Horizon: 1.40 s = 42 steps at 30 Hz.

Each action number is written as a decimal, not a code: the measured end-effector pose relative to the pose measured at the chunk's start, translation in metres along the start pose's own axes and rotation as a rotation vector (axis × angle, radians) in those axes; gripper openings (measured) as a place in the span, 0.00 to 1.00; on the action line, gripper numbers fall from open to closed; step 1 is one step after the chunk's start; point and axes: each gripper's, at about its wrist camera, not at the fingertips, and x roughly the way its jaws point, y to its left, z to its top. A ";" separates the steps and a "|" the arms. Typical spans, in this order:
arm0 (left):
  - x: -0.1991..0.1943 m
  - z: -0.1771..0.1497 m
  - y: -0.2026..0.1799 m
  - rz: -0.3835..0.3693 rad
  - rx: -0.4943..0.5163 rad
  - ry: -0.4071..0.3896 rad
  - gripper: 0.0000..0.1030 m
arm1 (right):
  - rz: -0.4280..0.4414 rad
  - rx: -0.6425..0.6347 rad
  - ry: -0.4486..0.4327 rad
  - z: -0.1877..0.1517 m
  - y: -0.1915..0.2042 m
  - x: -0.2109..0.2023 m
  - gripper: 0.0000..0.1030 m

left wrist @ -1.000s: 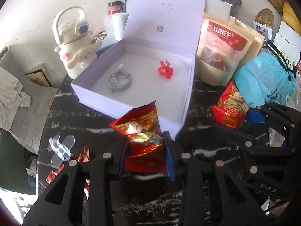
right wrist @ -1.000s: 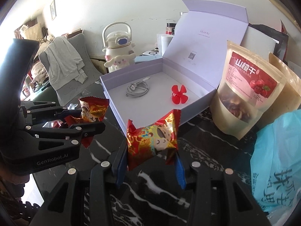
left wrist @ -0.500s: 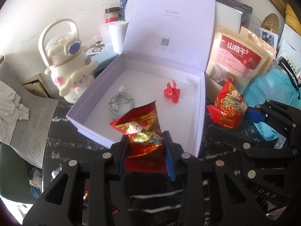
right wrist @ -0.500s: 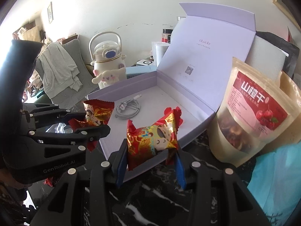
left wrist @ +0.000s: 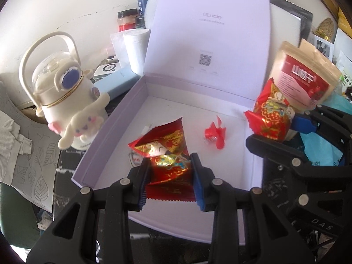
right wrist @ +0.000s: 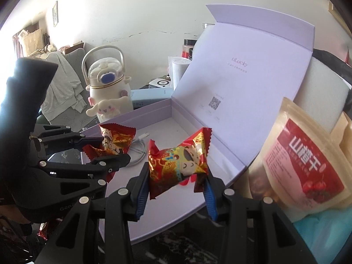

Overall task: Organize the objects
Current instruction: 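Lower both packets into the box and open both tools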

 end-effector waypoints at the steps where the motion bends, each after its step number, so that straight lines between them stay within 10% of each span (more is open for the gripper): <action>1: 0.003 0.003 0.002 0.003 0.001 0.002 0.31 | -0.005 -0.003 0.002 0.003 -0.001 0.004 0.43; 32: 0.068 0.042 0.015 0.082 0.048 0.043 0.32 | -0.092 -0.068 0.108 0.030 -0.016 0.080 0.49; 42: 0.046 0.040 0.017 0.139 0.018 0.035 0.49 | -0.114 -0.078 0.097 0.030 -0.015 0.066 0.60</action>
